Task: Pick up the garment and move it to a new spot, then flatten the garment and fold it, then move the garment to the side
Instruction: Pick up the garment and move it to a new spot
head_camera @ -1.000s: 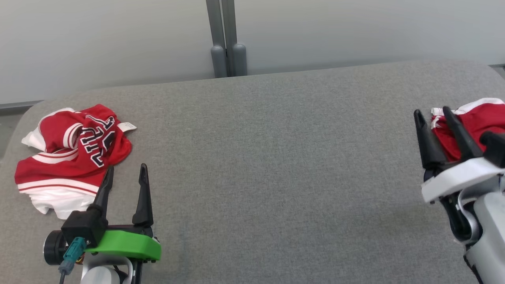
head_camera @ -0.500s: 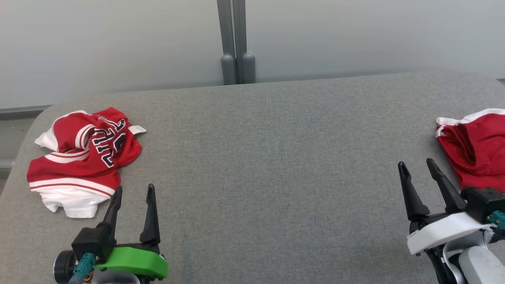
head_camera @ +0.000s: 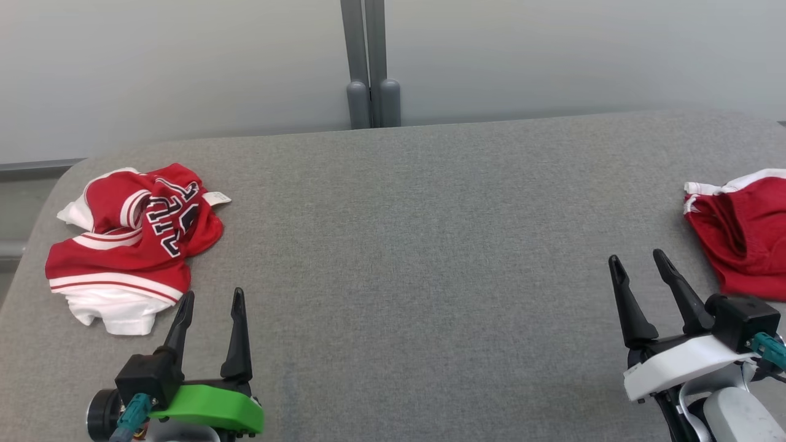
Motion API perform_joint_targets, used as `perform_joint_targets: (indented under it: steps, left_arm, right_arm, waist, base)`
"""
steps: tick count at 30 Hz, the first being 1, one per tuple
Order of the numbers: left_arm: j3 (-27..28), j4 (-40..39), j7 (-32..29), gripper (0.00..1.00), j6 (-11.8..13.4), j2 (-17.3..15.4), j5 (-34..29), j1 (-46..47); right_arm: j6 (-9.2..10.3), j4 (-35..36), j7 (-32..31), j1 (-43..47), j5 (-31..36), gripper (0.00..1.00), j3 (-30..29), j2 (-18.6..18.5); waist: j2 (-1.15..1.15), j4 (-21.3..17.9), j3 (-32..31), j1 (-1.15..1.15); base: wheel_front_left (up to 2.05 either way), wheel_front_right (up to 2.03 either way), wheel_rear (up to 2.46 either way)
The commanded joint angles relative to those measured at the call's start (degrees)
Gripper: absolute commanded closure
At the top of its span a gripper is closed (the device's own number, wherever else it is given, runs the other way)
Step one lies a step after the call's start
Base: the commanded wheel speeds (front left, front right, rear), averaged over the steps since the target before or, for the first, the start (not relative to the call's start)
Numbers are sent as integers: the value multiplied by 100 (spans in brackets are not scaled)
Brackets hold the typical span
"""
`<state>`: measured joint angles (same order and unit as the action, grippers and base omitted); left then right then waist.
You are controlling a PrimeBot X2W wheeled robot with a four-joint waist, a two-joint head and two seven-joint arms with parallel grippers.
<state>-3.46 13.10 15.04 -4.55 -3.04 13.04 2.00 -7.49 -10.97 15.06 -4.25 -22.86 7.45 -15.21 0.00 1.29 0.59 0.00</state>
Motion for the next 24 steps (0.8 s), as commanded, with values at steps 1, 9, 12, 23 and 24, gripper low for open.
perform_joint_targets:
  steps: [1,9,12,23,24]
  left_arm:
    - [38,0,19,0,-1,-5,-63,58]
    - [124,23,19,0,15,-1,-106,99]
    - [156,39,18,0,4,-1,-108,112]
    - [244,16,19,0,38,6,-76,68]
    - [243,8,18,0,40,6,-68,70]
  right_arm:
    - [-1,-6,15,69,52,0,18,19]
    - [-1,-44,15,12,16,0,156,117]
    - [-1,-67,15,-55,15,0,215,144]
    - [-1,-125,15,-155,8,0,407,118]
    - [-1,-129,15,-166,2,0,417,110]
  waist:
    - [0,121,-29,0]
    - [0,862,-25,0]
    - [0,1183,-6,0]
    - [0,2165,95,0]
    - [0,2216,100,0]
  base:
    - [0,0,0]
    - [0,0,0]
    - [0,0,0]
    - [0,0,0]
    - [0,0,0]
